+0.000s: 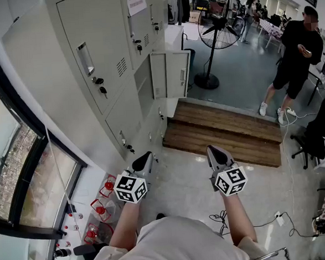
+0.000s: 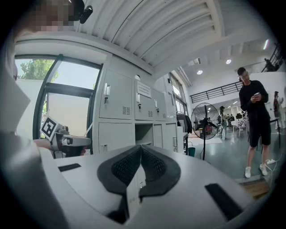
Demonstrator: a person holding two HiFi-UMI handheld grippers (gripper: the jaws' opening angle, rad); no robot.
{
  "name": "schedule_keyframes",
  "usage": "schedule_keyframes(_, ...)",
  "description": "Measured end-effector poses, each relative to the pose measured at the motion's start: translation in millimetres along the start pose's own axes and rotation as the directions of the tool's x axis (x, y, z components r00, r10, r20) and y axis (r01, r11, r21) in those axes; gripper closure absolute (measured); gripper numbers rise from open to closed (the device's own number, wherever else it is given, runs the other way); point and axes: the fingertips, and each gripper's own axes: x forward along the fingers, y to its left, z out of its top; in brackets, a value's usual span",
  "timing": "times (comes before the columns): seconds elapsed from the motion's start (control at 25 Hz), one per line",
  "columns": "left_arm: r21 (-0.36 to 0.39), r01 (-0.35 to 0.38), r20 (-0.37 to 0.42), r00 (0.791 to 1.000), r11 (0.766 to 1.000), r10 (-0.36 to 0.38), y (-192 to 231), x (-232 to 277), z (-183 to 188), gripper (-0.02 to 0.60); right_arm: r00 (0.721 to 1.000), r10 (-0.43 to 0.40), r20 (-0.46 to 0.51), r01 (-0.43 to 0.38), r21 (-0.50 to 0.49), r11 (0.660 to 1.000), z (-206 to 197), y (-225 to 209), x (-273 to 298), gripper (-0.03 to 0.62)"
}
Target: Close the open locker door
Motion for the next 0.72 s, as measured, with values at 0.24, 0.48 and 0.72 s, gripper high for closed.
schedule_keyframes(0.24,-0.007,0.002,0.004,1.0,1.0,-0.002,-1.1,-3.0,-0.2,0.566,1.0,0.001,0.0,-0.001,0.006,1.0,-1.2,2.6,-1.5,0.586)
schedule_keyframes(0.48,-0.012,0.002,0.003,1.0,1.0,-0.002,0.2,-4.4,-1.3,0.566,1.0,0.007,0.006,-0.008,0.018,1.0,-1.1,6.0,0.4,0.586)
schedule_keyframes(0.72,-0.013,0.008,-0.001,1.0,1.0,-0.008,0.3,-5.0,-2.8,0.566,0.999,-0.004,0.032,0.002,0.053,0.999,0.6,4.4,-0.9,0.587)
